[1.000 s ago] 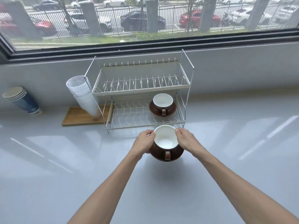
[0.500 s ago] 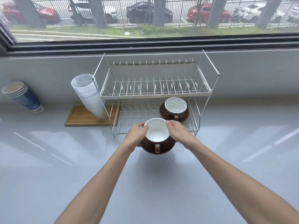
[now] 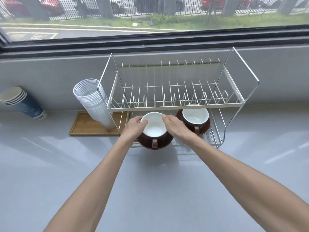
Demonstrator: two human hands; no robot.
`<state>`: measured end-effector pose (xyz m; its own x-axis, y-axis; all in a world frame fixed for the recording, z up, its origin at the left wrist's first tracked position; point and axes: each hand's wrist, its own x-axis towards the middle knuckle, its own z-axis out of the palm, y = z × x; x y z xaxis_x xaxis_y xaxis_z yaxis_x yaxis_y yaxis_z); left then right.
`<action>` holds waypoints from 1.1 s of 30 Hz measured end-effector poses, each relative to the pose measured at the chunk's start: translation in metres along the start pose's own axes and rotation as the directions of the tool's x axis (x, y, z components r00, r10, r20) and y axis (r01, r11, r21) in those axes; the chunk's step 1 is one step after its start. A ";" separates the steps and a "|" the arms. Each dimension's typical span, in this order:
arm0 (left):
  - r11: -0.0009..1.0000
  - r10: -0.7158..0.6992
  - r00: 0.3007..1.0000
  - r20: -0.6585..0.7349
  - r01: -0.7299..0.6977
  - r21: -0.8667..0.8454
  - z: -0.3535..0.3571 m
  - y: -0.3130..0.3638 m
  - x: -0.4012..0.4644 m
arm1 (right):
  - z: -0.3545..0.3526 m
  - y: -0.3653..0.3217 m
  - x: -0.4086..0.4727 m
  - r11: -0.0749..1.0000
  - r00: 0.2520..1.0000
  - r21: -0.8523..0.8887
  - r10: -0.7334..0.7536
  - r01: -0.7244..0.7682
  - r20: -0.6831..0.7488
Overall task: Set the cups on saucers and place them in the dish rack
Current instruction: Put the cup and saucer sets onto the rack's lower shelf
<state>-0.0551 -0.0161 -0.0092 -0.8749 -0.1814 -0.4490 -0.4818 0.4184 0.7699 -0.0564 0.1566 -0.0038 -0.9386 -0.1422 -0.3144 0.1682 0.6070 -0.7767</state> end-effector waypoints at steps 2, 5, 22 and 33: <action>1.000 -0.003 1.000 -0.012 0.003 -0.012 -0.002 0.001 0.008 | 0.002 -0.004 0.012 1.000 1.000 0.010 -0.004 0.004 0.002; 0.999 -0.013 1.000 -0.021 0.012 -0.043 -0.003 0.000 0.021 | 0.005 -0.006 0.028 1.000 1.000 0.009 0.000 0.000 -0.002; 0.994 -0.092 0.991 -0.092 0.086 -0.060 0.003 -0.016 0.067 | 0.016 -0.001 0.056 0.998 0.999 0.055 0.021 -0.024 0.050; 0.997 -0.050 0.997 -0.064 0.046 -0.059 0.004 -0.014 0.059 | 0.022 0.008 0.059 0.999 1.000 0.049 -0.014 0.012 0.024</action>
<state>-0.1002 -0.0292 -0.0485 -0.8513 -0.2581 -0.4568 -0.5234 0.3561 0.7741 -0.1042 0.1360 -0.0406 -0.9332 -0.1693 -0.3169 0.1710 0.5665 -0.8061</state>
